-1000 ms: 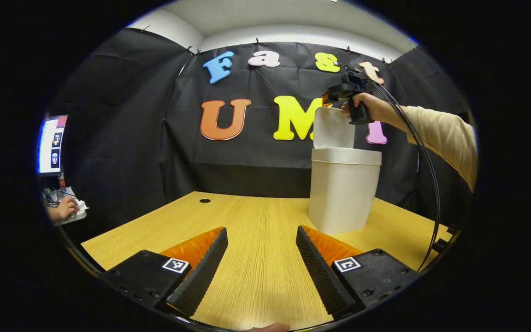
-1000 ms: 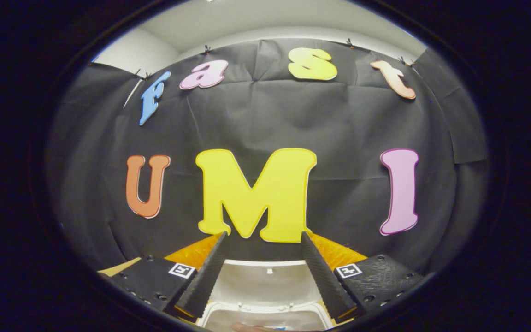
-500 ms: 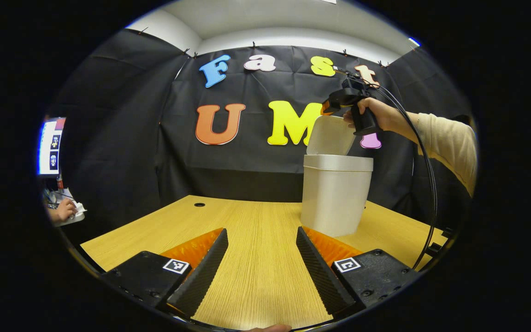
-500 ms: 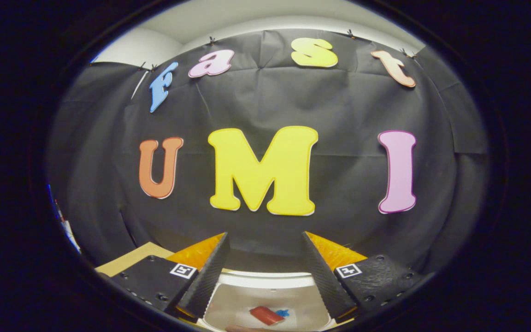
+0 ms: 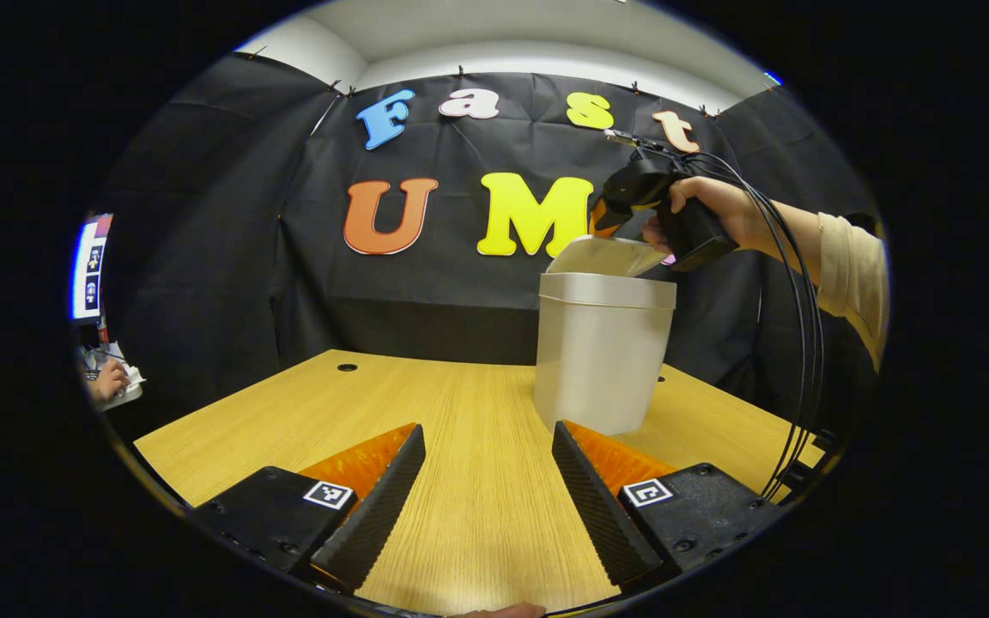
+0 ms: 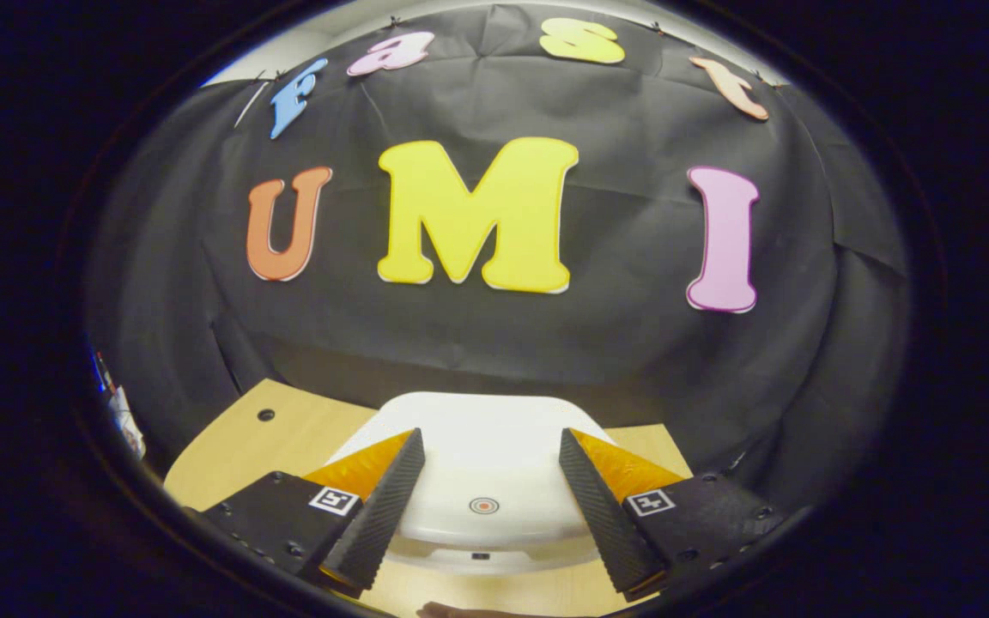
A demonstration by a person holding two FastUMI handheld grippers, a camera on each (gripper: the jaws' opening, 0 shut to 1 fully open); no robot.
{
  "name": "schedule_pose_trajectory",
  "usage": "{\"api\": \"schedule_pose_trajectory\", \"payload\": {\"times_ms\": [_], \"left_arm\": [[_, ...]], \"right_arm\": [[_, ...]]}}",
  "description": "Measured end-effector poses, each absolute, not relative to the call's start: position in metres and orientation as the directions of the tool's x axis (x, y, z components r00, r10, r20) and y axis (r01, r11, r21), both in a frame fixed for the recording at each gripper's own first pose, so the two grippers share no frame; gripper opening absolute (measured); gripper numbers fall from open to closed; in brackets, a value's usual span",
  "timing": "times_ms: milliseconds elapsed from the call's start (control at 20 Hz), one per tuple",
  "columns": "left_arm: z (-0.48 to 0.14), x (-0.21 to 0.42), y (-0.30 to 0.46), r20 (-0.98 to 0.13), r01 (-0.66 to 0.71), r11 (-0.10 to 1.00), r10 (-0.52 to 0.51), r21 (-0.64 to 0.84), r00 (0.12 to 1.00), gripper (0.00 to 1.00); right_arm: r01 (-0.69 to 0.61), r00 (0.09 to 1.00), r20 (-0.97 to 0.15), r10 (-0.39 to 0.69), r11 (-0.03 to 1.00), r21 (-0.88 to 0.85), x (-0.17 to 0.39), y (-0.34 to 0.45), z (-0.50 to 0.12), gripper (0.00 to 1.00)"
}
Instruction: Press the lid of the desktop garbage bin to open it, pick up the crumpled paper on the desktop and throw it into the bin, then pick up the pop can on the desktop and drop it into the bin, and finally close the garbage bin lid.
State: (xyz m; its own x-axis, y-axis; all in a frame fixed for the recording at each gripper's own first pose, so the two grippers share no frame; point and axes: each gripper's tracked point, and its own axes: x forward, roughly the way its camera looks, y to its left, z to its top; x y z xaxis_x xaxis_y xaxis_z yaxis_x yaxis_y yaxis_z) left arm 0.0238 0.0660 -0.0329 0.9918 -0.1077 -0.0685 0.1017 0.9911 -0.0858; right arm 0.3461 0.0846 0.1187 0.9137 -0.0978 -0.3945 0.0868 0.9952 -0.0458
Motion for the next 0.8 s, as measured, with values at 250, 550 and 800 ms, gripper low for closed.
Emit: {"api": "schedule_pose_trajectory", "payload": {"times_ms": [250, 550, 800], "left_arm": [[-0.025, 0.019, 0.064, -0.036, 0.105, 0.993, -0.107, -0.052, 0.994, 0.98], [-0.026, 0.021, 0.059, -0.04, 0.124, 0.991, -0.127, -0.057, 0.991, 0.98], [-0.029, 0.02, 0.055, -0.048, 0.125, 0.991, -0.127, -0.047, 0.991, 0.98]], "right_arm": [[0.058, 0.854, -0.517, -0.056, 0.998, -0.012, 0.326, 0.08, 0.089, 0.97], [0.063, 0.848, -0.526, -0.062, 0.998, -0.015, 0.297, 0.078, 0.091, 1.0], [0.083, 0.883, -0.463, -0.076, 0.997, -0.006, 0.285, 0.081, 0.086, 1.0]]}}
